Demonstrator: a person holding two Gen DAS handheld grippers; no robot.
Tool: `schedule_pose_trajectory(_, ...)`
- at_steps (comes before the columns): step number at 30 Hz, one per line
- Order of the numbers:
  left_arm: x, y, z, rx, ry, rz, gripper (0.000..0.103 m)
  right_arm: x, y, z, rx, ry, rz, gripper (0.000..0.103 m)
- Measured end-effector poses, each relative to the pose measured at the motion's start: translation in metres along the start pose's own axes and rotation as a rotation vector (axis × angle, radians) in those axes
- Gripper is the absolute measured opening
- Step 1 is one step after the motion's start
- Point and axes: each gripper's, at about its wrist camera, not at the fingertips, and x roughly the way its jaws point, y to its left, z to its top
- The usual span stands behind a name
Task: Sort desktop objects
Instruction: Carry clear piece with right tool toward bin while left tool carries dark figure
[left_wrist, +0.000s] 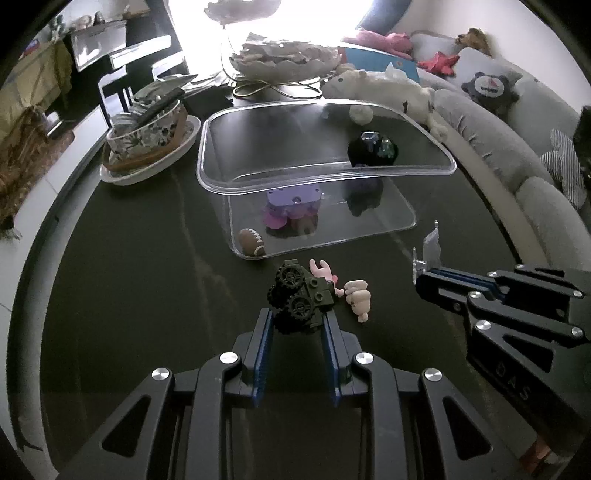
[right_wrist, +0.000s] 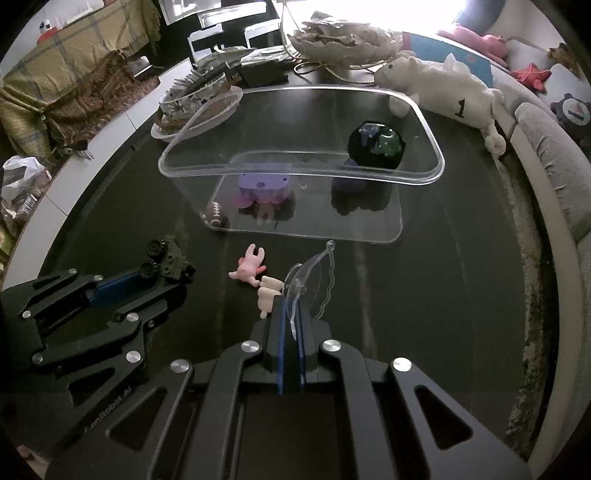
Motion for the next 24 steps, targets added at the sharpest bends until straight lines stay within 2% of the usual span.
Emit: schedule_pose_trajectory(24,-0.034,-0.002,0.006,0.009,-0.063,0.014,0.024,-0.035,0.008,0.001,-0.022,-0.075,-0.03,0.004)
